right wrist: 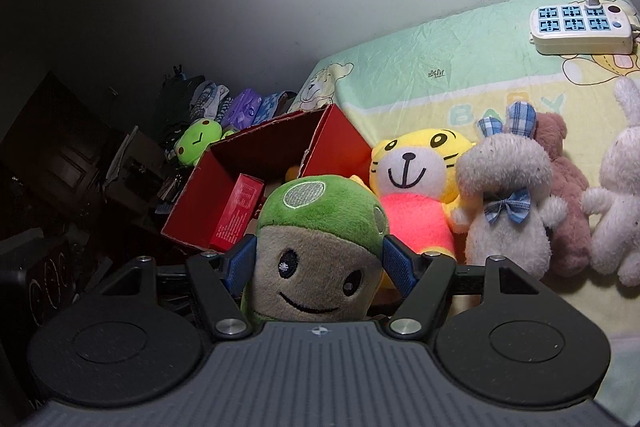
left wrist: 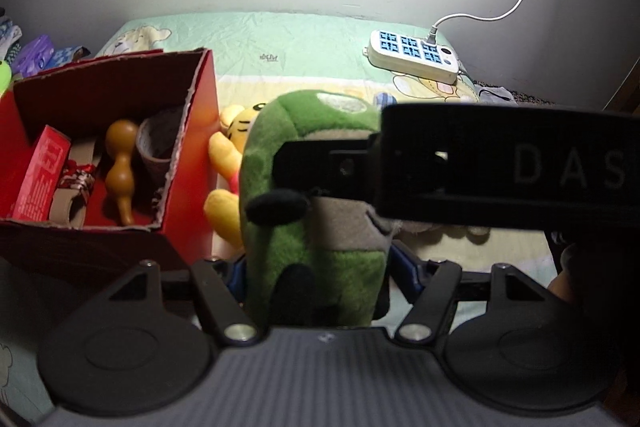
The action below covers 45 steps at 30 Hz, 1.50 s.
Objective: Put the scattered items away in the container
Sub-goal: 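Lift the doll with the right gripper and carry it over the red box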
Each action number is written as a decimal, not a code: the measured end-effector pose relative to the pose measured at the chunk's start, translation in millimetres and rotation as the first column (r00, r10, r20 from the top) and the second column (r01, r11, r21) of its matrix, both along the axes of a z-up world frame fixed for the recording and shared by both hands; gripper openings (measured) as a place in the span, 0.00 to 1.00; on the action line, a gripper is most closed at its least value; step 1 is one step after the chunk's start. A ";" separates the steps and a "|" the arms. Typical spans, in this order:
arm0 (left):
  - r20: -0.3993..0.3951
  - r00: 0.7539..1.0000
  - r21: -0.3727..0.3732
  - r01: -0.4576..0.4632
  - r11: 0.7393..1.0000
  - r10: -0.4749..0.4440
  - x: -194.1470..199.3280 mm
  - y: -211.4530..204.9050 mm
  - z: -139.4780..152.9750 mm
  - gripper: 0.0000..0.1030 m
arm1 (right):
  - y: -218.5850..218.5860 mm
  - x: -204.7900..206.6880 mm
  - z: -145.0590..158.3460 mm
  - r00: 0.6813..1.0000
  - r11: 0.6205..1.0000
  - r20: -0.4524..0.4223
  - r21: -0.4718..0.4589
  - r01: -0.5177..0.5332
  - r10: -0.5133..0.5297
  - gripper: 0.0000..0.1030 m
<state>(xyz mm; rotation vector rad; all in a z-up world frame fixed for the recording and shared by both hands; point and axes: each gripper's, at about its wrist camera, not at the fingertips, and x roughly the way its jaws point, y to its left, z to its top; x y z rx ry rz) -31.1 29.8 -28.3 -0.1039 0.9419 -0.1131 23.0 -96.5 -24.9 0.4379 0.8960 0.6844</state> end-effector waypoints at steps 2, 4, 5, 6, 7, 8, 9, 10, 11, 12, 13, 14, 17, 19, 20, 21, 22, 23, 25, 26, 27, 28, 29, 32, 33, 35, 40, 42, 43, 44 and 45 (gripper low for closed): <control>0.001 1.000 -0.008 0.000 1.000 0.000 -6.0 5.3 2.0 0.67 | 5.5 -3.5 1.6 1.000 1.000 -0.003 0.006 -0.002 0.002 0.68; 0.009 1.000 -0.012 0.003 1.000 -0.003 -11.7 11.5 4.2 0.67 | 12.5 -7.6 5.2 1.000 1.000 0.001 0.010 0.001 -0.001 0.68; 0.015 1.000 -0.012 0.008 1.000 -0.008 -14.7 15.3 6.0 0.67 | 16.3 -9.6 7.7 1.000 1.000 0.007 0.012 0.003 -0.004 0.68; 0.021 1.000 -0.010 0.013 1.000 -0.013 -17.0 18.7 8.0 0.67 | 20.2 -11.4 10.5 1.000 1.000 0.014 0.013 0.007 -0.008 0.68; 0.029 0.999 -0.008 0.021 1.000 -0.021 -19.6 22.6 10.5 0.67 | 24.4 -13.6 13.5 1.000 1.000 0.021 0.016 0.012 -0.013 0.68; 0.038 0.999 -0.007 0.032 0.999 -0.032 -22.0 26.6 13.3 0.67 | 28.9 -15.3 16.4 0.999 1.000 0.028 0.019 0.019 -0.019 0.68; 0.046 0.998 -0.007 0.041 0.999 -0.040 -23.8 30.4 15.7 0.67 | 33.8 -16.4 19.0 0.999 0.999 0.032 0.023 0.026 -0.026 0.68; 0.056 0.997 -0.005 0.051 0.999 -0.051 -25.4 35.2 18.3 0.67 | 38.8 -17.3 21.2 0.999 0.999 0.034 0.026 0.032 -0.033 0.68; 0.067 0.996 -0.004 0.061 0.998 -0.061 -26.8 42.0 21.8 0.67 | 44.5 -18.2 23.9 0.999 0.999 0.038 0.029 0.038 -0.039 0.68; 0.074 0.995 -0.005 0.067 0.998 -0.066 -27.7 48.7 24.6 0.67 | 50.8 -19.1 26.4 0.998 0.999 0.043 0.029 0.043 -0.044 0.68; 0.079 0.994 -0.011 0.073 0.997 -0.072 -27.0 55.7 27.1 0.67 | 57.3 -19.7 28.7 0.998 0.999 0.047 0.028 0.047 -0.048 0.68; 0.083 0.994 -0.022 0.076 0.997 -0.074 -27.6 63.7 29.7 0.67 | 64.9 -19.8 31.1 0.997 0.998 0.051 0.029 0.051 -0.052 0.68; 0.098 0.992 -0.038 0.086 0.996 -0.082 -27.6 87.8 35.7 0.67 | 87.6 -19.7 35.1 0.996 0.998 0.059 0.036 0.059 -0.061 0.68; 0.105 0.991 -0.041 0.090 0.995 -0.085 -27.1 103.5 38.6 0.67 | 104.3 -18.7 36.3 0.996 0.997 0.062 0.039 0.062 -0.064 0.68; 0.107 0.991 -0.048 0.089 0.995 -0.083 -26.1 114.7 40.1 0.67 | 112.4 -17.8 36.8 0.996 0.997 0.064 0.040 0.062 -0.064 0.68; 0.109 0.991 -0.055 0.088 0.995 -0.081 -25.4 124.0 40.9 0.67 | 120.5 -16.6 37.3 0.996 0.997 0.065 0.042 0.062 -0.064 0.68; 0.112 0.991 -0.059 0.087 0.994 -0.080 -24.5 132.5 41.6 0.67 | 127.8 -15.3 37.6 0.996 0.997 0.066 0.044 0.062 -0.065 0.68; 0.115 0.990 -0.062 0.086 0.994 -0.079 -22.6 141.7 42.6 0.67 | 136.6 -13.9 37.8 0.996 0.997 0.068 0.049 0.063 -0.066 0.68; 0.126 0.989 -0.053 0.088 0.995 -0.081 -22.0 158.4 43.9 0.67 | 152.6 -10.0 37.9 0.995 0.996 0.069 0.063 0.066 -0.070 0.68; 0.133 0.988 -0.045 0.088 0.995 -0.082 -21.6 168.5 44.7 0.67 | 159.4 -8.3 37.7 0.995 0.995 0.070 0.070 0.068 -0.073 0.68; 0.141 0.987 -0.038 0.087 0.995 -0.081 -20.6 176.0 45.6 0.67 | 167.1 -6.0 37.5 0.995 0.994 0.071 0.079 0.071 -0.077 0.68; 0.148 0.986 -0.033 0.086 0.996 -0.080 -19.0 182.9 46.6 0.67 | 174.4 -3.5 37.0 0.994 0.993 0.071 0.087 0.074 -0.080 0.68; 0.153 0.985 -0.028 0.084 0.996 -0.079 -17.3 189.7 47.3 0.67 | 180.9 -1.1 36.1 0.994 0.993 0.071 0.093 0.076 -0.083 0.68; 0.161 0.984 -0.019 0.078 0.997 -0.074 -11.5 214.1 46.5 0.67 | 201.9 4.4 32.3 0.993 0.991 0.074 0.104 0.084 -0.092 0.68; 0.161 0.984 -0.014 0.078 0.997 -0.074 -8.9 222.0 45.4 0.67 | 208.1 6.5 30.5 0.993 0.990 0.072 0.108 0.086 -0.094 0.68; 0.161 0.984 -0.001 0.074 0.997 -0.073 -5.8 233.0 44.0 0.67 | 220.1 10.5 26.7 0.993 0.989 0.065 0.114 0.090 -0.098 0.68; 0.154 0.986 0.032 0.064 0.997 -0.068 3.6 263.0 36.5 0.67 | 243.9 21.5 13.3 0.993 0.987 0.049 0.129 0.096 -0.103 0.68; 0.145 0.988 0.035 0.056 0.998 -0.060 8.6 271.8 32.8 0.67 | 252.4 27.4 8.1 0.994 0.987 0.042 0.123 0.099 -0.105 0.68; 0.141 0.988 0.038 0.051 0.998 -0.056 11.7 275.6 30.7 0.67 | 256.3 30.2 5.4 0.994 0.988 0.038 0.117 0.101 -0.106 0.68; 0.135 0.990 0.042 0.046 0.998 -0.052 15.2 279.2 28.1 0.67 | 259.4 33.4 2.6 0.994 0.988 0.034 0.114 0.101 -0.106 0.68; 0.129 0.991 0.044 0.042 0.998 -0.047 18.7 281.8 24.8 0.67 | 262.2 36.7 -0.3 0.994 0.989 0.026 0.112 0.100 -0.104 0.68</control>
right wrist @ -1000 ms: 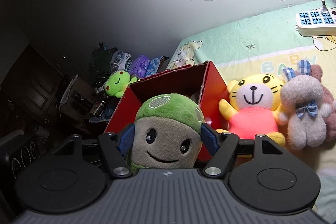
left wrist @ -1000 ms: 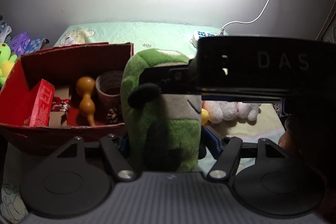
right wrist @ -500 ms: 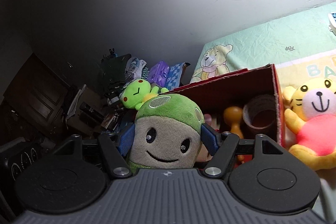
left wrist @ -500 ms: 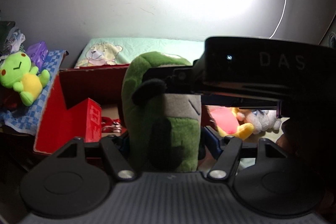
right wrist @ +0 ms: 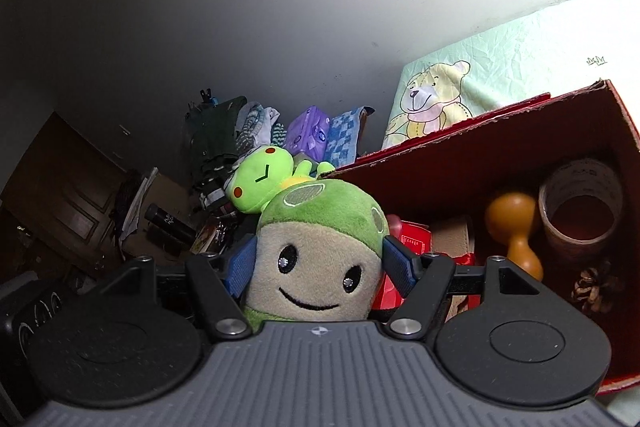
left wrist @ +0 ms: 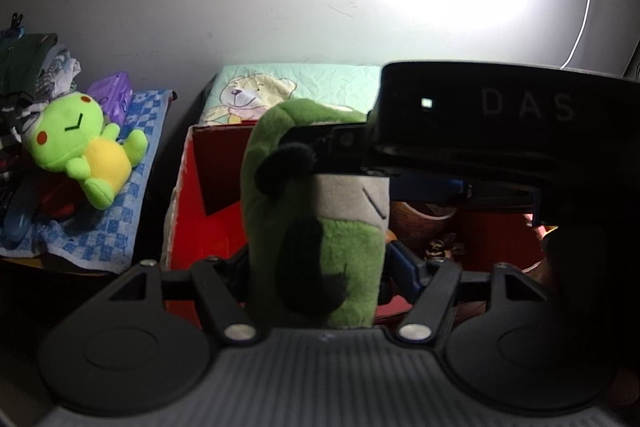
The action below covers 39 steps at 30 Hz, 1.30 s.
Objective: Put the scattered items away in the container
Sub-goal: 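Lift the doll with the right gripper and carry it over the red box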
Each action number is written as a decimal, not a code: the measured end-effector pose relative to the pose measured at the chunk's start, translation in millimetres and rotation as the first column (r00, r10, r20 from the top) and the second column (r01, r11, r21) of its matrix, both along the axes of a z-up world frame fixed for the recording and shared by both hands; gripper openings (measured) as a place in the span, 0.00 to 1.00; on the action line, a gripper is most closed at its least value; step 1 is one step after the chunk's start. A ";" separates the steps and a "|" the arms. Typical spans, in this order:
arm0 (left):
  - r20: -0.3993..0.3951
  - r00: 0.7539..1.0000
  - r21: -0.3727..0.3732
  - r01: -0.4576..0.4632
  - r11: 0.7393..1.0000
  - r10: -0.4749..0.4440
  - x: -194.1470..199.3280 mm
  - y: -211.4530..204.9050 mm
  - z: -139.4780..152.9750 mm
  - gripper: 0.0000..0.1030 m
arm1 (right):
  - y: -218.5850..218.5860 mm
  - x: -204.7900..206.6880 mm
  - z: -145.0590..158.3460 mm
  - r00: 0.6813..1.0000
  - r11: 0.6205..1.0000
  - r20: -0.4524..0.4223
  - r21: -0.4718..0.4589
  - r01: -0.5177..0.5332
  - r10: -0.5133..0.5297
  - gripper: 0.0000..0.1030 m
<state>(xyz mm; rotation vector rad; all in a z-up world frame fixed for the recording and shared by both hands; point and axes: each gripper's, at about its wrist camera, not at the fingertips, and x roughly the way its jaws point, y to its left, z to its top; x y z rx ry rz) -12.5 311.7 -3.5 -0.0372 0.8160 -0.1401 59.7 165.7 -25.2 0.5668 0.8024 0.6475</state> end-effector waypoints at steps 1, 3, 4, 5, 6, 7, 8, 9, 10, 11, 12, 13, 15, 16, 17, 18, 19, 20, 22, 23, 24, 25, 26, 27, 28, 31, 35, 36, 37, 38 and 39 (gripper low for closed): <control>-0.007 1.000 0.000 -0.006 1.000 0.006 3.0 3.1 -3.1 0.67 | 2.6 3.7 -3.2 1.000 1.000 -0.011 0.001 -0.004 0.004 0.68; -0.022 1.000 0.000 -0.021 1.000 0.021 7.7 7.2 -7.4 0.67 | 6.8 11.0 -8.7 0.999 1.000 -0.033 0.007 -0.009 0.009 0.68; -0.027 0.999 0.001 -0.028 1.000 0.028 9.8 8.9 -9.0 0.67 | 8.0 14.3 -10.8 0.999 1.000 -0.040 0.010 -0.012 0.012 0.68; -0.034 0.999 -0.002 -0.037 0.999 0.037 12.6 12.1 -12.1 0.67 | 9.1 17.0 -12.4 0.999 1.000 -0.043 0.012 -0.015 0.015 0.68; -0.037 0.998 -0.007 -0.044 0.999 0.044 14.8 14.8 -13.6 0.67 | 10.5 19.4 -13.7 0.999 1.000 -0.043 0.011 -0.018 0.018 0.68; -0.040 0.998 -0.009 -0.050 0.999 0.049 16.8 16.6 -14.7 0.67 | 11.7 21.5 -14.6 0.999 1.000 -0.040 0.009 -0.020 0.020 0.68; -0.043 0.998 -0.008 -0.055 0.998 0.054 19.4 18.2 -16.2 0.67 | 13.5 23.6 -16.1 0.999 1.000 -0.039 0.005 -0.023 0.023 0.68; -0.045 0.997 -0.003 -0.057 0.998 0.057 21.3 18.8 -17.2 0.67 | 15.4 25.8 -17.9 0.999 1.000 -0.042 -0.001 -0.025 0.025 0.68; -0.050 0.997 0.000 -0.060 0.998 0.060 24.1 19.8 -18.9 0.67 | 16.6 27.8 -19.7 0.999 1.000 -0.046 -0.008 -0.028 0.028 0.68; -0.061 0.996 -0.001 -0.065 0.998 0.065 28.6 22.0 -22.3 0.67 | 17.6 30.1 -21.7 0.998 0.999 -0.050 -0.015 -0.031 0.030 0.68; -0.071 0.995 -0.007 -0.069 0.998 0.068 31.1 23.0 -24.4 0.67 | 17.9 32.2 -23.7 0.998 0.999 -0.054 -0.019 -0.034 0.033 0.68; -0.082 0.994 -0.012 -0.073 0.997 0.071 34.0 23.8 -27.3 0.67 | 18.0 34.6 -26.5 0.998 0.999 -0.061 -0.018 -0.036 0.034 0.68; -0.094 0.992 -0.011 -0.083 0.996 0.082 38.2 24.2 -31.8 0.67 | 18.6 38.8 -32.8 0.996 0.999 -0.083 -0.013 -0.035 0.034 0.68; -0.102 0.991 -0.007 -0.088 0.996 0.087 40.1 24.2 -34.0 0.67 | 19.7 40.1 -35.2 0.995 0.999 -0.094 -0.014 -0.034 0.033 0.68; -0.113 0.989 0.000 -0.093 0.996 0.093 42.6 24.7 -36.8 0.68 | 21.3 41.1 -37.2 0.994 0.999 -0.103 -0.018 -0.035 0.033 0.68; -0.123 0.988 0.003 -0.098 0.995 0.098 43.8 25.1 -38.8 0.68 | 22.7 41.8 -38.9 0.994 0.999 -0.106 -0.020 -0.037 0.035 0.68; -0.133 0.986 0.002 -0.102 0.995 0.101 44.9 26.5 -40.8 0.68 | 23.5 42.5 -40.1 0.994 0.999 -0.107 -0.018 -0.040 0.038 0.68; -0.130 0.986 0.007 -0.103 0.995 0.104 44.8 27.0 -41.4 0.68 | 24.7 44.0 -41.3 0.993 0.999 -0.108 -0.015 -0.045 0.043 0.68; -0.124 0.986 0.025 -0.113 0.993 0.115 43.9 28.1 -40.4 0.68 | 27.5 46.3 -42.0 0.993 0.999 -0.105 -0.025 -0.046 0.043 0.68; -0.123 0.985 0.021 -0.117 0.993 0.119 43.8 30.3 -39.8 0.68 | 29.1 47.8 -42.1 0.994 0.998 -0.099 -0.037 -0.044 0.040 0.68; -0.123 0.985 0.010 -0.121 0.993 0.121 43.3 32.6 -38.7 0.68 | 30.3 49.6 -42.1 0.995 0.998 -0.090 -0.051 -0.042 0.037 0.69; -0.127 0.984 0.003 -0.122 0.992 0.122 43.3 35.0 -37.9 0.66 | 31.1 51.3 -42.1 0.996 0.997 -0.084 -0.062 -0.041 0.036 0.69; -0.125 0.985 0.004 -0.118 0.993 0.118 42.3 35.6 -37.0 0.65 | 31.7 53.8 -42.8 0.996 0.997 -0.082 -0.068 -0.046 0.040 0.70; -0.123 0.986 -0.002 -0.112 0.994 0.110 41.2 36.1 -36.2 0.69 | 32.1 55.8 -43.7 0.996 0.996 -0.082 -0.068 -0.050 0.045 0.71; -0.119 0.987 -0.006 -0.107 0.994 0.106 40.0 35.6 -35.5 0.74 | 32.6 56.4 -44.0 0.996 0.996 -0.079 -0.070 -0.053 0.048 0.71; -0.098 0.989 0.039 -0.105 0.994 0.109 38.2 29.5 -35.4 0.72 | 37.4 56.5 -42.9 0.995 0.993 -0.064 -0.089 -0.082 0.077 0.73; -0.111 0.988 0.028 -0.102 0.994 0.105 40.0 32.0 -36.7 0.71 | 36.8 57.5 -41.4 0.993 0.991 -0.058 -0.081 -0.109 0.104 0.74; -0.112 0.988 0.028 -0.103 0.994 0.105 39.9 32.4 -36.5 0.71 | 35.8 57.9 -41.9 0.992 0.991 -0.066 -0.073 -0.112 0.107 0.74; -0.111 0.988 0.030 -0.105 0.994 0.107 39.8 32.5 -36.7 0.71 | 34.3 58.1 -42.3 0.991 0.992 -0.075 -0.063 -0.112 0.107 0.74; -0.110 0.988 0.036 -0.109 0.993 0.112 39.7 32.4 -36.8 0.71 | 32.3 57.7 -42.1 0.992 0.993 -0.078 -0.055 -0.105 0.100 0.74; -0.110 0.987 0.044 -0.112 0.993 0.116 39.5 32.3 -37.0 0.70 | 29.4 56.9 -41.3 0.993 0.995 -0.075 -0.048 -0.091 0.087 0.74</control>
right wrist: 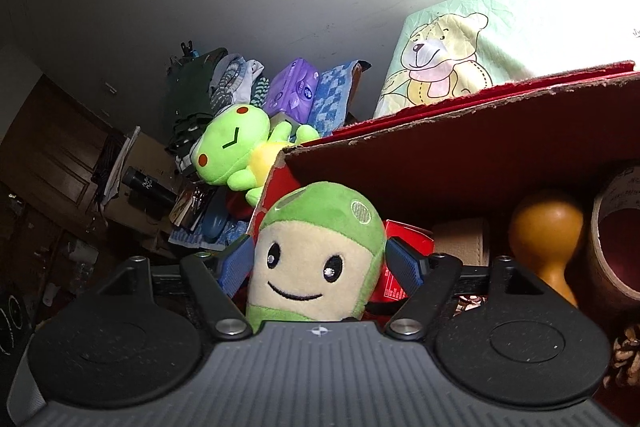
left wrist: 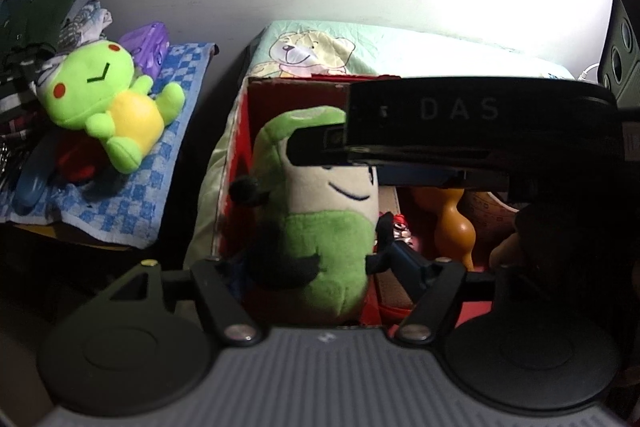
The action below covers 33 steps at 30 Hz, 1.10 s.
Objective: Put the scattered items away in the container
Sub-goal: 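Lift the doll with the right gripper and carry it over the red box, then lower the doll into the red box and open the right gripper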
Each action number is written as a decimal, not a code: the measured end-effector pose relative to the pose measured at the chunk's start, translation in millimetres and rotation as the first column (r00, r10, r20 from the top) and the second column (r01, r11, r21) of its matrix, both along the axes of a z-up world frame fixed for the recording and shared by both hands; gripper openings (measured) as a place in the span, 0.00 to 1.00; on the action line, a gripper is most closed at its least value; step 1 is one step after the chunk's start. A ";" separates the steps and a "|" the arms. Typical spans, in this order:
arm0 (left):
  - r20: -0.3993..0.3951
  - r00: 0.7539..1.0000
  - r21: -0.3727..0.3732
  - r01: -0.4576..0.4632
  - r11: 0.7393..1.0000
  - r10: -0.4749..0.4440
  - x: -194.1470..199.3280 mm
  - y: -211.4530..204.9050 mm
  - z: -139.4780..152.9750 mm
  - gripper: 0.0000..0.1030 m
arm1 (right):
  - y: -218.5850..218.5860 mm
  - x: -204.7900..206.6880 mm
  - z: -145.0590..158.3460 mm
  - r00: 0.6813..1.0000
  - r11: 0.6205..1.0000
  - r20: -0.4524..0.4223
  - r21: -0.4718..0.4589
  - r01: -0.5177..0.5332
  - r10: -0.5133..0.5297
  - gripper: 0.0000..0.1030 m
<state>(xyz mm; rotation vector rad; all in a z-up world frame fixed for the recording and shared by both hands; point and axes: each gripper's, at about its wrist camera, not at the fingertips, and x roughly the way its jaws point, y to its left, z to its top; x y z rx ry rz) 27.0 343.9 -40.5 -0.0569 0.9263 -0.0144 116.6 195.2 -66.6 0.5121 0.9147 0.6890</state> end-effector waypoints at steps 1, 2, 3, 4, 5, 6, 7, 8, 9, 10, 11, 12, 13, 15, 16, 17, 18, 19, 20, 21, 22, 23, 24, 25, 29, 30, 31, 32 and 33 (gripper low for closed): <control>-0.001 1.000 0.004 -0.003 1.000 0.003 -0.2 -0.1 0.1 0.70 | -3.1 -1.0 1.0 1.000 1.000 0.004 0.004 0.015 -0.015 0.74; -0.002 1.000 0.006 -0.004 1.000 0.004 -0.5 0.0 0.1 0.69 | -6.3 -2.2 2.4 1.000 1.000 0.008 0.006 0.030 -0.030 0.73; -0.002 1.000 0.004 -0.006 1.000 0.006 -1.3 0.2 0.4 0.69 | -9.5 -3.2 3.4 0.999 0.999 0.010 0.008 0.042 -0.042 0.72; -0.002 1.000 0.002 -0.008 1.000 0.008 -1.7 0.3 0.6 0.69 | -12.6 -3.9 3.8 0.999 0.999 0.009 0.013 0.051 -0.051 0.70; -0.001 1.000 0.001 -0.009 1.000 0.009 -2.3 0.3 1.0 0.69 | -15.3 -4.6 3.9 0.998 0.998 0.005 0.017 0.057 -0.057 0.64; 0.001 1.000 0.002 -0.010 1.000 0.010 -2.9 0.1 1.7 0.69 | -17.4 -5.3 3.5 0.998 0.998 0.000 0.020 0.062 -0.062 0.58; 0.004 1.000 0.000 -0.010 1.000 0.010 -3.6 -0.2 2.4 0.67 | -18.8 -6.0 2.9 0.998 0.997 -0.007 0.023 0.067 -0.067 0.55; 0.007 1.000 -0.001 -0.008 1.000 0.008 -4.6 -0.6 3.6 0.67 | -19.6 -6.3 2.0 0.997 0.997 -0.014 0.025 0.070 -0.070 0.46; 0.012 1.000 -0.002 -0.005 1.000 0.005 -5.6 -1.3 5.1 0.67 | -19.6 -6.2 0.9 0.997 0.997 -0.022 0.027 0.069 -0.069 0.41; 0.016 1.000 -0.002 -0.003 1.000 0.003 -6.4 -2.1 6.2 0.67 | -19.4 -6.3 -0.2 0.997 0.997 -0.029 0.030 0.069 -0.068 0.40; 0.020 1.000 -0.001 0.000 1.000 0.000 -7.1 -3.5 7.7 0.67 | -19.1 -6.8 -0.8 0.997 0.997 -0.032 0.031 0.071 -0.070 0.40; 0.023 1.000 0.003 0.002 1.000 -0.002 -7.5 -4.8 8.0 0.67 | -18.7 -7.3 -0.9 0.997 0.997 -0.032 0.030 0.071 -0.070 0.39; 0.024 1.000 0.007 0.002 1.000 -0.002 -7.6 -5.8 7.7 0.66 | -17.8 -7.7 -0.8 0.997 0.997 -0.030 0.025 0.067 -0.067 0.39; 0.011 1.000 0.021 -0.003 1.000 0.003 -6.5 -8.1 5.3 0.66 | -15.4 -8.5 -0.3 0.998 0.998 -0.030 0.012 0.057 -0.057 0.40; 0.004 1.000 0.027 -0.007 1.000 0.006 -5.8 -8.8 4.1 0.66 | -14.8 -8.9 -0.2 0.998 0.998 -0.030 0.011 0.054 -0.054 0.40; -0.001 1.000 0.033 -0.010 0.999 0.010 -5.0 -8.8 2.8 0.66 | -14.8 -9.6 -0.1 0.998 0.999 -0.030 0.010 0.052 -0.052 0.40; -0.005 1.000 0.036 -0.014 0.999 0.014 -4.8 -9.1 2.5 0.67 | -14.8 -10.0 0.1 0.998 0.999 -0.030 0.010 0.050 -0.050 0.40; -0.008 1.000 0.036 -0.018 0.999 0.018 -4.6 -9.2 2.5 0.67 | -14.8 -10.2 0.2 0.998 0.999 -0.030 0.008 0.049 -0.049 0.40; -0.010 1.000 0.036 -0.022 0.999 0.022 -4.4 -8.9 2.6 0.67 | -14.8 -10.4 0.2 0.998 0.999 -0.030 0.006 0.049 -0.049 0.40; -0.014 1.000 0.036 -0.026 0.999 0.027 -4.0 -9.0 2.6 0.67 | -14.9 -10.9 0.4 0.998 0.999 -0.030 0.006 0.050 -0.049 0.40; -0.016 0.999 0.038 -0.031 0.999 0.032 -3.8 -9.3 2.6 0.67 | -15.2 -11.4 0.7 0.998 0.999 -0.029 0.009 0.050 -0.050 0.40; -0.020 0.999 0.041 -0.036 0.999 0.037 -3.5 -9.5 2.3 0.67 | -15.3 -11.9 1.1 0.998 0.999 -0.027 0.011 0.051 -0.051 0.40; -0.023 0.999 0.043 -0.039 0.998 0.040 -3.4 -9.9 1.7 0.68 | -15.3 -12.5 1.8 0.998 0.999 -0.024 0.011 0.052 -0.052 0.40; -0.025 0.999 0.044 -0.042 0.998 0.043 -3.4 -10.1 1.2 0.68 | -15.6 -13.4 2.5 0.998 0.999 -0.019 0.009 0.053 -0.053 0.40; -0.039 0.998 0.048 -0.054 0.997 0.056 -3.3 -9.7 -1.0 0.69 | -16.9 -16.0 4.9 0.998 0.998 -0.005 0.001 0.060 -0.060 0.40; -0.041 0.997 0.046 -0.057 0.997 0.059 -3.2 -9.6 -1.0 0.69 | -17.1 -16.5 4.6 0.998 0.998 -0.006 0.000 0.062 -0.062 0.40; -0.043 0.997 0.046 -0.059 0.997 0.061 -3.3 -9.8 -1.2 0.69 | -17.3 -17.1 4.1 0.998 0.998 -0.008 -0.002 0.065 -0.065 0.40; -0.045 0.997 0.050 -0.060 0.997 0.063 -2.7 -10.4 -1.8 0.70 | -17.6 -18.0 3.3 0.998 0.998 -0.008 -0.005 0.067 -0.067 0.40; -0.046 0.997 0.054 -0.061 0.997 0.064 -2.8 -11.4 -2.2 0.70 | -17.6 -19.3 2.5 0.998 0.998 -0.006 -0.008 0.069 -0.069 0.40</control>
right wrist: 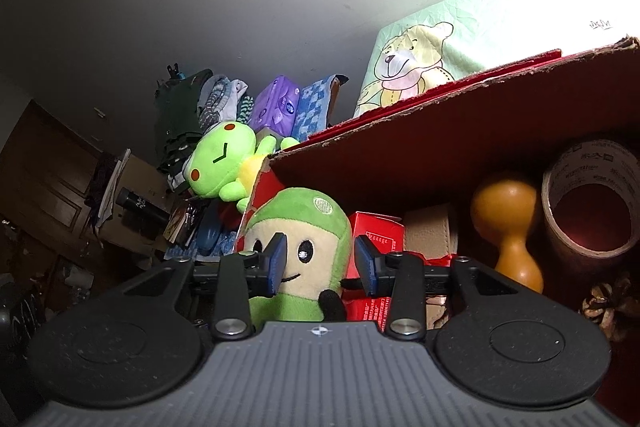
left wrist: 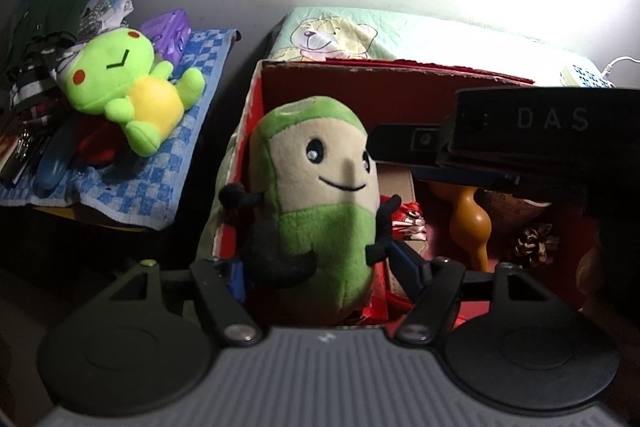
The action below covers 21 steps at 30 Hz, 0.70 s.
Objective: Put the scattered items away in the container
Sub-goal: 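Lower the doll into the red box and open the right gripper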
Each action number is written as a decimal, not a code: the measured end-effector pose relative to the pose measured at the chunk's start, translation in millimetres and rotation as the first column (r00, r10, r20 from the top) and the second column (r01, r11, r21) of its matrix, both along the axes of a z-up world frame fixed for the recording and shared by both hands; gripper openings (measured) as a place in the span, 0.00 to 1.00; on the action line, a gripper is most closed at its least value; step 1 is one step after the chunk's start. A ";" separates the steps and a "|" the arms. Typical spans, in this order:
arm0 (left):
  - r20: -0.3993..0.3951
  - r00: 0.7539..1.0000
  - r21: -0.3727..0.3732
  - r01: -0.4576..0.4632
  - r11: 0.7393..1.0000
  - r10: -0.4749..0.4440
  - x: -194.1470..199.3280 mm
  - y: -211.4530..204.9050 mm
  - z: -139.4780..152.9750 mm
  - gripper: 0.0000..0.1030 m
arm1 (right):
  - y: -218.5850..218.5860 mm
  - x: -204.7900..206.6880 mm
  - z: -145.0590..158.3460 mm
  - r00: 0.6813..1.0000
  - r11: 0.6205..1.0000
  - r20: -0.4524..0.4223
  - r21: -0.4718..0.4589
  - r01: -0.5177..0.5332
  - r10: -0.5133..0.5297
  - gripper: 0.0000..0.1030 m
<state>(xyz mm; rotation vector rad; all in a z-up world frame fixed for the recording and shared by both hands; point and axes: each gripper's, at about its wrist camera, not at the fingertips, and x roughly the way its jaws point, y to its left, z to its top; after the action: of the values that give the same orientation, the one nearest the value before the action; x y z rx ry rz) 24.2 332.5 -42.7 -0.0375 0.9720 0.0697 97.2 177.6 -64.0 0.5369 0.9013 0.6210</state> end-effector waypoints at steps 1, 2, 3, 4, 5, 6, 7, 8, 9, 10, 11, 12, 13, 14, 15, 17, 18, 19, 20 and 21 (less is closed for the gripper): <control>-0.001 1.000 0.005 -0.001 1.000 0.001 -0.1 -1.1 -0.4 0.70 | 0.0 -1.4 -0.6 1.000 1.000 0.004 -0.006 0.003 -0.003 0.40; -0.002 1.000 0.011 0.000 1.000 0.000 -0.2 -2.0 -0.7 0.71 | -0.2 -3.0 -1.4 1.000 1.000 0.008 -0.012 0.009 -0.009 0.40; -0.003 1.000 0.016 0.001 1.000 -0.001 -0.5 -2.9 -1.2 0.71 | -0.4 -4.2 -2.1 1.000 1.000 0.011 -0.017 0.014 -0.014 0.40; -0.004 1.000 0.021 0.001 1.000 -0.001 -0.4 -3.7 -1.6 0.72 | -0.8 -5.2 -2.9 1.000 1.000 0.013 -0.022 0.020 -0.020 0.40; -0.005 1.000 0.025 0.002 1.000 -0.002 -0.4 -4.2 -1.9 0.72 | -1.6 -5.9 -3.7 1.000 0.999 0.015 -0.026 0.026 -0.026 0.40; -0.005 1.000 0.026 0.003 1.000 -0.002 -0.3 -4.7 -2.2 0.73 | -2.4 -6.7 -4.3 0.999 0.999 0.017 -0.029 0.031 -0.031 0.40; -0.006 1.000 0.028 0.003 1.000 -0.003 -0.2 -5.1 -2.4 0.74 | -3.0 -8.0 -4.8 0.999 0.999 0.021 -0.034 0.037 -0.037 0.40; -0.007 1.000 0.029 0.003 1.000 -0.003 -0.1 -5.4 -2.6 0.74 | -3.5 -9.3 -5.0 0.999 0.998 0.028 -0.040 0.043 -0.042 0.40; -0.007 1.000 0.030 0.004 1.000 -0.004 0.2 -6.0 -2.9 0.74 | -3.5 -10.4 -5.0 0.998 0.998 0.034 -0.046 0.047 -0.045 0.40; -0.008 1.000 0.031 0.005 1.000 -0.005 0.4 -6.2 -3.1 0.75 | -3.2 -11.3 -4.8 0.998 0.998 0.041 -0.052 0.048 -0.046 0.40; -0.008 1.000 0.032 0.006 0.999 -0.005 0.6 -6.6 -3.3 0.75 | -2.7 -12.0 -4.7 0.998 0.997 0.046 -0.058 0.047 -0.045 0.41; -0.009 1.000 0.034 0.007 0.999 -0.006 0.5 -7.6 -3.6 0.76 | -2.0 -12.8 -4.8 0.998 0.997 0.049 -0.065 0.044 -0.041 0.41; -0.010 1.000 0.036 0.008 0.999 -0.008 0.5 -8.2 -3.9 0.77 | -1.1 -13.6 -4.8 0.998 0.996 0.053 -0.074 0.040 -0.036 0.41; -0.010 1.000 0.038 0.010 0.999 -0.009 0.4 -9.2 -4.3 0.77 | 0.4 -13.8 -4.6 0.998 0.996 0.057 -0.082 0.036 -0.032 0.41; -0.011 1.000 0.042 0.012 0.999 -0.011 0.4 -9.8 -4.5 0.77 | 1.6 -14.4 -4.5 0.998 0.995 0.062 -0.091 0.033 -0.028 0.41; -0.011 1.000 0.047 0.015 0.999 -0.015 0.2 -10.5 -5.1 0.78 | 3.2 -17.2 -3.6 0.997 0.994 0.080 -0.108 0.031 -0.022 0.41; -0.011 1.000 0.048 0.016 0.999 -0.016 -0.2 -10.7 -5.0 0.78 | 4.0 -18.4 -3.0 0.996 0.993 0.088 -0.118 0.030 -0.020 0.41; -0.011 1.000 0.048 0.016 0.999 -0.016 -0.2 -10.8 -5.1 0.78 | 4.8 -19.3 -2.5 0.996 0.991 0.093 -0.128 0.029 -0.017 0.41; -0.012 1.000 0.047 0.015 0.999 -0.015 -0.3 -11.1 -5.2 0.78 | 5.3 -20.1 -1.9 0.995 0.990 0.095 -0.138 0.029 -0.015 0.41; -0.013 1.000 0.047 0.015 0.999 -0.015 -0.2 -11.1 -5.3 0.79 | 5.4 -20.9 -1.5 0.995 0.989 0.097 -0.145 0.031 -0.017 0.41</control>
<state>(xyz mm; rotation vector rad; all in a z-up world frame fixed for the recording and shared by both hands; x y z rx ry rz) 24.0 321.4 -47.9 0.0134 0.9825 0.0791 76.4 183.0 -65.5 0.3825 0.8420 0.5491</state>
